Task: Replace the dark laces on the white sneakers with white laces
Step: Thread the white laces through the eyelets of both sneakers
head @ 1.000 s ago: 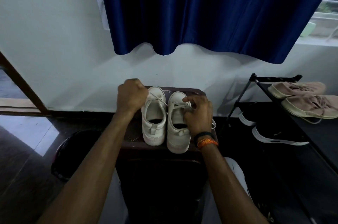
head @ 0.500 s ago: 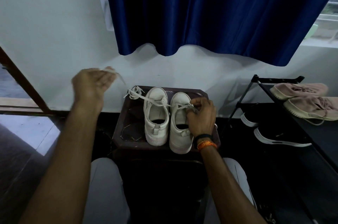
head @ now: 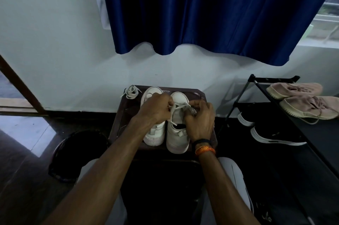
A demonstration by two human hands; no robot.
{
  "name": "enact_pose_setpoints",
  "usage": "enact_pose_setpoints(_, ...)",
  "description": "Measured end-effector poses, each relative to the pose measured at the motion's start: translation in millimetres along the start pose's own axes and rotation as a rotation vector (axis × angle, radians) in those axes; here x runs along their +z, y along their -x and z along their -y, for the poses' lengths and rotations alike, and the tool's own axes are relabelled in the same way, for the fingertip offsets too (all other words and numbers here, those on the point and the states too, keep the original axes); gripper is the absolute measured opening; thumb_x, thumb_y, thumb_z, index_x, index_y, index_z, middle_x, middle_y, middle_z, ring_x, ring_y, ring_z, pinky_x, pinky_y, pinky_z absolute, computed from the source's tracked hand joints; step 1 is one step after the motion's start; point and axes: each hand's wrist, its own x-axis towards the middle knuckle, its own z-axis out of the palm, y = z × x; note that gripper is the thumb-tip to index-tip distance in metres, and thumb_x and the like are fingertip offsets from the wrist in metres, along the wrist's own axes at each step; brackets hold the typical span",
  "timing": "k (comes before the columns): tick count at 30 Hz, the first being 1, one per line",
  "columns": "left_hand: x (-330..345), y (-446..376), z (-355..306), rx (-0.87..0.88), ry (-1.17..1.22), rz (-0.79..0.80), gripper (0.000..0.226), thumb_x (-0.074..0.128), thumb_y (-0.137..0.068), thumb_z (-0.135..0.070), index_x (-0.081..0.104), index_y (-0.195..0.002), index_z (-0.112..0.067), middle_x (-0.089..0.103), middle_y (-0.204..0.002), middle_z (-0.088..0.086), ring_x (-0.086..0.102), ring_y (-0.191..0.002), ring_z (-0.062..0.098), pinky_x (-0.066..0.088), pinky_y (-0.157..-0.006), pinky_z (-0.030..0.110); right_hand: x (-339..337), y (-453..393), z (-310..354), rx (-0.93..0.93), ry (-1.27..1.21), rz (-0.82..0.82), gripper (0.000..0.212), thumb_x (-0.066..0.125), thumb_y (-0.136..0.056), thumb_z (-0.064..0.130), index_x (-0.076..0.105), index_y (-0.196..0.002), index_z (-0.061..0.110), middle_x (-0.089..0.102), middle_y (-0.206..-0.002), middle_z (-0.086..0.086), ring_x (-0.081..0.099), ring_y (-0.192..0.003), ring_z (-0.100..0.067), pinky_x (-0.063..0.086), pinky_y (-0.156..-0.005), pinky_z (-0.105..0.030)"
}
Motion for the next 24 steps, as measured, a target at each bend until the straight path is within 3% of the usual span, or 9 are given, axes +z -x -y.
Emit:
enact_pose_setpoints(4,-1.9,6.0,-3.7,0.033,-0.014,-0.114,0.012,0.069,-0.083,-0.010,0.080,-0.088,-0.010,0.076,-0.086,0.009,0.070,-0.088,0.025,0.056,-0.076,0.037,-1.0,1.6,3.2,0.061,0.038,-0.052,0.011,0.073,-0.076,0.019,0.063,-0.082,0.020,0.056,-0.089,0.003,0.053,-0.081,-0.015,0.037,-0.071,-0.027)
enact_pose_setpoints(7,-3.7,10.2,0.2,0.018,0.057,-0.226,0.021,0.062,-0.077,-0.001,0.079,-0.074,-0.012,0.076,-0.075,0.004,0.071,-0.076,0.020,0.055,-0.068,0.027,-1.0,0.7,2.0,0.076,0.045,-0.071,0.014,0.074,-0.077,0.024,0.061,-0.077,0.021,0.057,-0.079,0.006,0.054,-0.075,-0.015,0.040,-0.068,-0.029)
enact_pose_setpoints(10,-24.5,13.0,7.4,-0.088,0.114,-0.424,0.020,0.064,-0.078,-0.004,0.081,-0.080,-0.014,0.078,-0.080,0.001,0.070,-0.071,0.014,0.042,-0.063,0.007,-1.3,-0.3,-0.3,0.074,0.060,-0.068,0.013,0.072,-0.078,0.026,0.060,-0.077,0.022,0.060,-0.079,0.006,0.056,-0.074,-0.013,0.043,-0.068,-0.029)
enact_pose_setpoints(12,-48.9,14.0,15.8,-0.201,0.187,-0.581,0.019,0.062,-0.078,-0.007,0.080,-0.082,-0.012,0.077,-0.078,0.002,0.069,-0.070,0.015,0.045,-0.070,0.010,-1.1,0.3,-1.0,0.084,0.051,-0.071,0.013,0.072,-0.078,0.025,0.059,-0.076,0.023,0.060,-0.079,0.007,0.056,-0.073,-0.012,0.044,-0.069,-0.029)
enact_pose_setpoints(15,-76.5,15.9,28.4,-0.347,0.259,-0.706,0.019,0.056,-0.077,-0.002,0.071,-0.067,-0.006,0.067,-0.062,0.004,0.060,-0.056,0.012,0.042,-0.056,0.009,0.3,1.8,-0.7,0.085,0.035,-0.066,0.013,0.073,-0.076,0.023,0.060,-0.076,0.023,0.060,-0.076,0.008,0.056,-0.072,-0.012,0.044,-0.068,-0.029)
enact_pose_setpoints(17,-76.7,19.3,30.0,-0.394,0.247,-0.740,0.022,0.053,-0.076,0.000,0.065,-0.061,-0.011,0.061,-0.057,0.001,0.056,-0.054,0.012,0.045,-0.059,0.016,0.8,2.6,0.3,0.090,0.030,-0.058,0.013,0.073,-0.076,0.023,0.060,-0.075,0.023,0.060,-0.074,0.009,0.058,-0.073,-0.012,0.046,-0.068,-0.028)
enact_pose_setpoints(20,-62.2,20.8,32.3,-0.431,0.237,-0.732,0.016,0.059,-0.078,-0.004,0.073,-0.072,-0.010,0.071,-0.073,0.009,0.067,-0.073,0.026,0.054,-0.074,0.032,0.5,3.6,0.4,0.107,0.016,-0.046,0.011,0.072,-0.077,0.022,0.060,-0.076,0.023,0.061,-0.075,0.009,0.058,-0.073,-0.012,0.045,-0.067,-0.028)
enact_pose_setpoints(24,-36.8,18.5,22.0,-0.275,0.143,-0.481,0.028,0.068,-0.073,-0.003,0.077,-0.098,-0.013,0.071,-0.102,0.007,0.068,-0.091,0.025,0.054,-0.081,0.034,-1.8,1.5,-2.9,0.100,0.028,-0.007,0.011,0.073,-0.078,0.026,0.062,-0.081,0.023,0.064,-0.080,0.008,0.060,-0.076,-0.014,0.043,-0.068,-0.027)
